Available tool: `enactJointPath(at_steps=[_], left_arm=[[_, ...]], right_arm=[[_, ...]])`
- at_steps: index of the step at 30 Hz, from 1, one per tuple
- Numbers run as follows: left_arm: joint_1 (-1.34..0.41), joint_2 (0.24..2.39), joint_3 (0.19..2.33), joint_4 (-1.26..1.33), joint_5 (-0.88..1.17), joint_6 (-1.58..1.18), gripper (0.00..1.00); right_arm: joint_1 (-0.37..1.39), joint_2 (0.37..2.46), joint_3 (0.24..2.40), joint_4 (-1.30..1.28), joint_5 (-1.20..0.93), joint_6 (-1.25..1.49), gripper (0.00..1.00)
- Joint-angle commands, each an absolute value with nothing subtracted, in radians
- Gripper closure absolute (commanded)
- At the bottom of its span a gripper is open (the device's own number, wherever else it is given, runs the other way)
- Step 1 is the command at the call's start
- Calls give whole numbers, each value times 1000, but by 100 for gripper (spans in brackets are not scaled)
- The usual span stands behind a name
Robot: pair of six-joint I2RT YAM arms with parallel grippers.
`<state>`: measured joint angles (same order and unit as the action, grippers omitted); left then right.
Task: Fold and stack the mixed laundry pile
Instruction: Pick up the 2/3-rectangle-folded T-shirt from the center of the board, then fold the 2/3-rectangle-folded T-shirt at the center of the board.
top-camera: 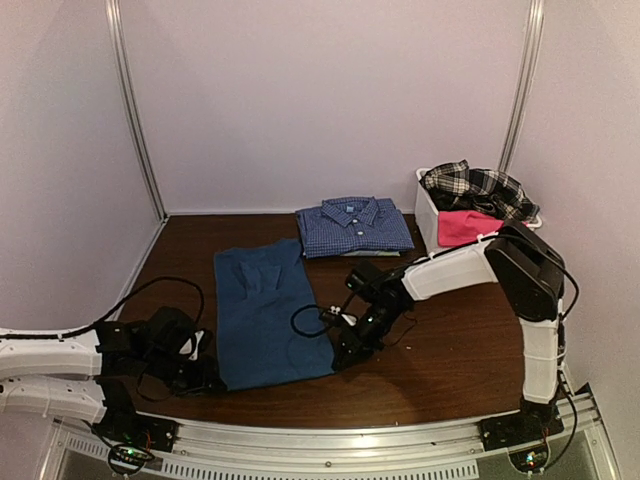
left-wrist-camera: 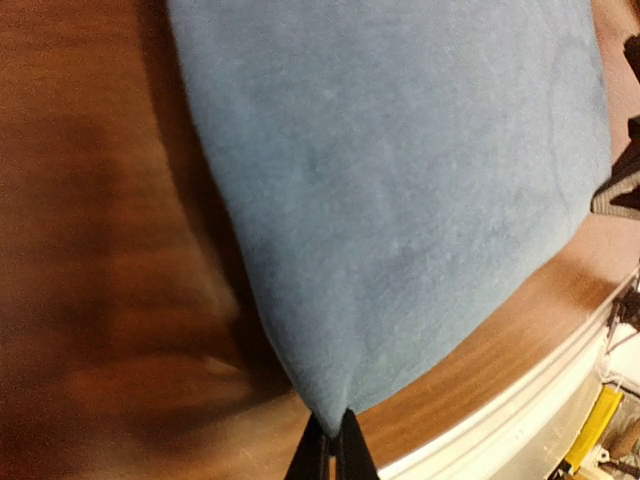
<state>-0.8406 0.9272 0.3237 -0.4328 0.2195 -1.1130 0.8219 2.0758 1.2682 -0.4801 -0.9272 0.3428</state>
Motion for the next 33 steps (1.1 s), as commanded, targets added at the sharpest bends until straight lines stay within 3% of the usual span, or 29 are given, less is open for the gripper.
enactJointPath(at_steps=[1,5,10,20,27,33], left_arm=[[-982,829,366,-545,171,-1273,100],[-1107,769,413,-626,110,-1388,100],[-1098,744,533,-740,-10,-1404,100],[-771,890,744,-800,-55,-1119,100],[-518,1124,880,-673,-17,-895,100],[-400,1320,952,-562,30,-794,100]], right_arm=[[854,1958,1187,-585,-904,334,100],[881,1862,1134,-628,-904,365,100],[849,1815,1193,-681,-872,384,100],[737,2030,1644,-777,-862,357,100],[693,2242,1993,-820,-867,367,100],[655,2390,2149,-777,-877,407,100]])
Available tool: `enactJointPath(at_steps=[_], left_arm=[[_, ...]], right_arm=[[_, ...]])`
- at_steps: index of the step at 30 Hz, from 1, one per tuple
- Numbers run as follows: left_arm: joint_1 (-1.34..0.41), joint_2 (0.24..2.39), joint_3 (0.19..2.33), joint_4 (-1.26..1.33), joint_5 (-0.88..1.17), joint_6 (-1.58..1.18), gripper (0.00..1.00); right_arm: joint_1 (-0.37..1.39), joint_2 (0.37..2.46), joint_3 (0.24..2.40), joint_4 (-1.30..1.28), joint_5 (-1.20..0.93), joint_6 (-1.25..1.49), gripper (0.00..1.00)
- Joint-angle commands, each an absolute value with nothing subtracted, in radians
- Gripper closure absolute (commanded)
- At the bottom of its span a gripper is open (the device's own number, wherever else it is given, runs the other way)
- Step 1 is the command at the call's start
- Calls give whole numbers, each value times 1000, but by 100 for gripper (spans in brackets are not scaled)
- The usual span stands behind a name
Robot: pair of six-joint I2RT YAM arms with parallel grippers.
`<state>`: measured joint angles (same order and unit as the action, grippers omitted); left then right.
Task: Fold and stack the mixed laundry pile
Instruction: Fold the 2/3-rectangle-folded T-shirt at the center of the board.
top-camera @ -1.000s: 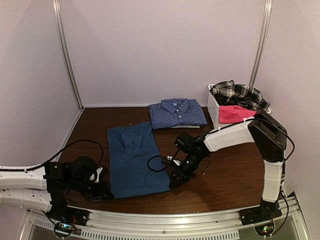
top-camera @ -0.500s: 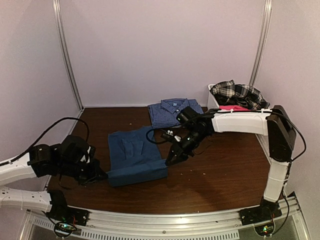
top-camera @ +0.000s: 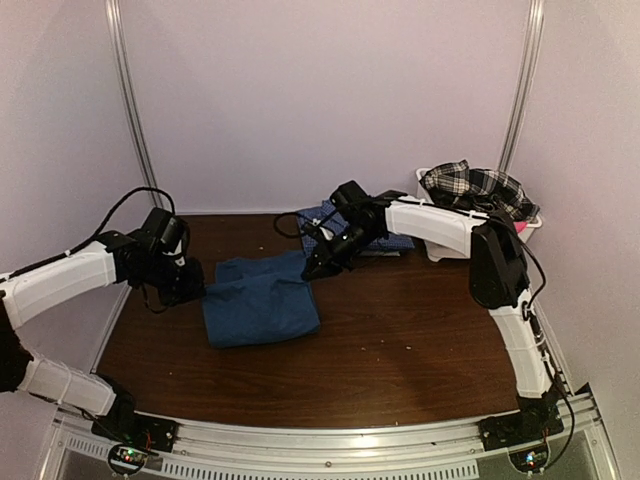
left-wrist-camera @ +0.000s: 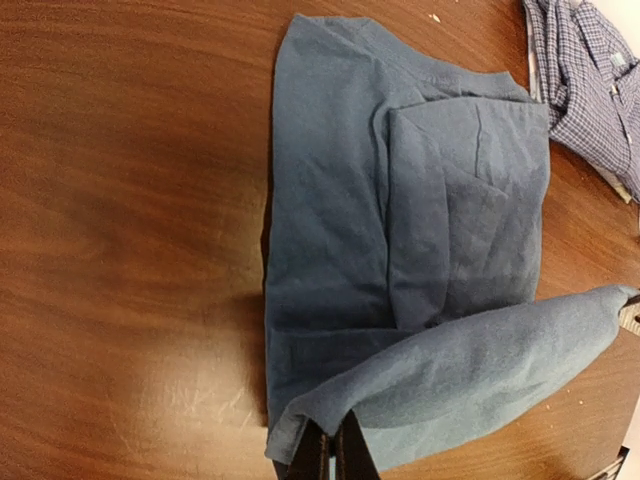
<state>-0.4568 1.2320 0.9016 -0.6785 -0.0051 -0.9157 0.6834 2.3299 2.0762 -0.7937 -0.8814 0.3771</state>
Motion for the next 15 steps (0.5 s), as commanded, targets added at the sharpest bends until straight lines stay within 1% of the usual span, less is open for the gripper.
enactJointPath(at_steps=[1,5,9,12,15], left_arm=[[-386,1348,958,-543,31,-782,100],[-344,1493,981,-452,76,-736,100],[-344,1619,989,-394,138,-683,100],[-348,1658,948,-365,169,-668,100],[-390,1660,900,-363,180,-661,100]], right_arm=[[649,2409,2159,-759,-880,416,100],[638,2493,2185,-707,-884,434,100],[638,2569,2204,-682,-895,439,100],[640,2585,2185,-681,-892,429,100],[646,2555,2102,-685,-880,392,100]])
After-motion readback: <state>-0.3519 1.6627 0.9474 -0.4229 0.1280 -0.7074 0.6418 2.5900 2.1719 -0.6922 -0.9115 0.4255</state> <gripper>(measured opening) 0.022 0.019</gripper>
